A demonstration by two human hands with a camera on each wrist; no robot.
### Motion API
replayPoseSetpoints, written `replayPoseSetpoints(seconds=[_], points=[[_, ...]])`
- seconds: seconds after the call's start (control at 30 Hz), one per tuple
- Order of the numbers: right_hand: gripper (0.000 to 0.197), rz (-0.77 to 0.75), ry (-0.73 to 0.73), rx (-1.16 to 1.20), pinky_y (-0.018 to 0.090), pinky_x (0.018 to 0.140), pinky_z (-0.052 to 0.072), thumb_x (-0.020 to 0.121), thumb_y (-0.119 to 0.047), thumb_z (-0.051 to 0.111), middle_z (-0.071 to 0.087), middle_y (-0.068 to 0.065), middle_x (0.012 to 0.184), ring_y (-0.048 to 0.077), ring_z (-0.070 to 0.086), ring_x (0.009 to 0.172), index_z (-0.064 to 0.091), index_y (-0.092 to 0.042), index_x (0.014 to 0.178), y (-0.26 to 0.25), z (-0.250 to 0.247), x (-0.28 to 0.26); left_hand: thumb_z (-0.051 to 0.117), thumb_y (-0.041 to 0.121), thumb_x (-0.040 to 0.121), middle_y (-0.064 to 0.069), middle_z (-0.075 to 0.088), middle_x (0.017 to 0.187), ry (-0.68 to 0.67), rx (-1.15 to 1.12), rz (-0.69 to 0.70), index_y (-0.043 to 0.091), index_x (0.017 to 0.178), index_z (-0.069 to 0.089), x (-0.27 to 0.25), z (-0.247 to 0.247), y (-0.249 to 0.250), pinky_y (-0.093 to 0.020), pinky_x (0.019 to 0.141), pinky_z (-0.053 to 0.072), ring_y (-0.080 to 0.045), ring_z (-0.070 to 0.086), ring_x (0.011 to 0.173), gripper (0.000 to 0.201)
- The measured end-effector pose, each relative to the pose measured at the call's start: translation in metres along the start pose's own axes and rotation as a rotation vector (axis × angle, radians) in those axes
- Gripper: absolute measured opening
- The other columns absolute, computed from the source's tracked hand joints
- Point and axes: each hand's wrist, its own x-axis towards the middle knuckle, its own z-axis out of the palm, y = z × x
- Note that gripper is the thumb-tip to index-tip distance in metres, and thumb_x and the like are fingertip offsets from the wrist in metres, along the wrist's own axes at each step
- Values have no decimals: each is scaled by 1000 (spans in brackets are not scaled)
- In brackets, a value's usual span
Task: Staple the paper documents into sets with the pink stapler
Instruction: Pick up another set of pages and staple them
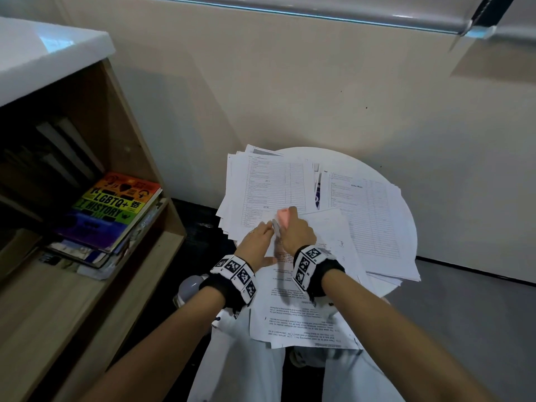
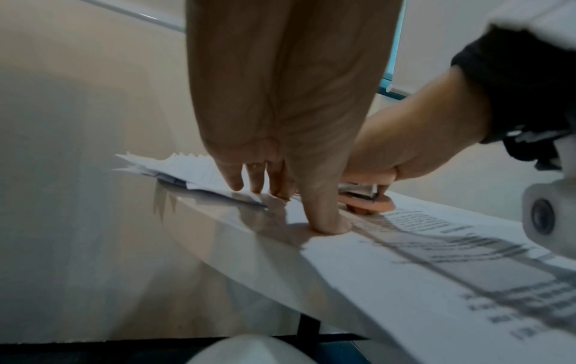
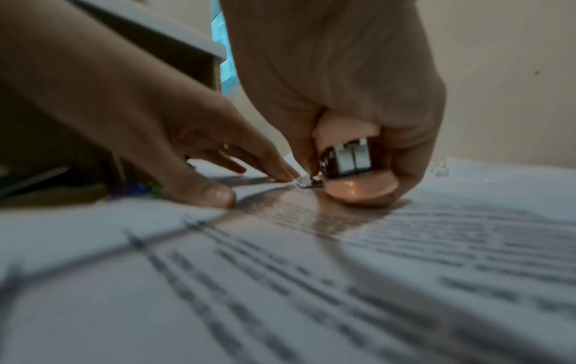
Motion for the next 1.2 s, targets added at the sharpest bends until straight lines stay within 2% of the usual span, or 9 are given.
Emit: replayPoseSetpoints(seconds=[0.07,0.2,0.3,0.47,0.63,0.77,0.9,0.97,1.2], points=[[49,-59,23,-61,37,72,42,94,-24,50,55,14,116,34,59,102,31,-19,139,0,2,1,68,30,84,-11,24,152,1,17,2,2,143,30,0,0,0,-30,114,26,-23,29,139,75],[48,50,1,-11,36,76,40,98,-33,44,57,17,120,34,58,107,29,-10,138,-8,0,11,69,29,83,-10,27,151,9,27,5,4,144,30,1,0,1,-30,114,25,-25,29,139,77],[48,42,26,32,37,75,42,97,-28,48,57,16,119,33,59,104,28,-16,139,-11,5,15,70,31,82,-10,27,151,10,48,5,4,142,33,1,1,0,-32,114,26,-25,31,138,75],[44,82,30,154,38,74,44,98,-28,44,58,21,118,37,60,101,29,-12,136,-7,-11,18,62,38,87,-7,13,158,-66,115,-32,6,148,22,3,-1,-2,-35,119,18,-22,15,146,80],[45,90,41,191,36,73,46,94,-26,49,58,20,113,36,61,93,31,-17,134,38,-36,10,47,48,93,-5,26,146,-33,214,-141,17,148,21,12,-3,9,-38,107,32,-27,28,133,69],[45,207,55,195,39,77,47,93,-42,50,59,19,112,35,60,94,33,-17,126,88,-52,-3,44,48,94,-12,24,145,40,270,-223,2,142,26,21,6,38,-40,114,22,-31,25,135,68],[44,250,43,231,44,82,52,92,-46,51,60,18,110,35,60,93,36,-18,121,108,-58,-5,46,38,96,-11,13,156,-30,156,-62,1,146,21,38,18,66,-40,121,11,-27,9,146,67],[42,232,26,218,42,80,51,92,-44,51,60,18,109,34,60,92,36,-17,120,108,-59,-2,49,35,96,-7,9,159,-97,125,1,4,148,17,44,22,78,-40,121,14,-25,7,148,68],[52,214,18,158,40,77,48,95,-45,48,57,21,116,37,60,98,32,-12,131,97,-60,11,64,29,88,6,9,159,-176,148,-1,16,149,18,61,16,86,-45,116,24,-23,8,148,77]])
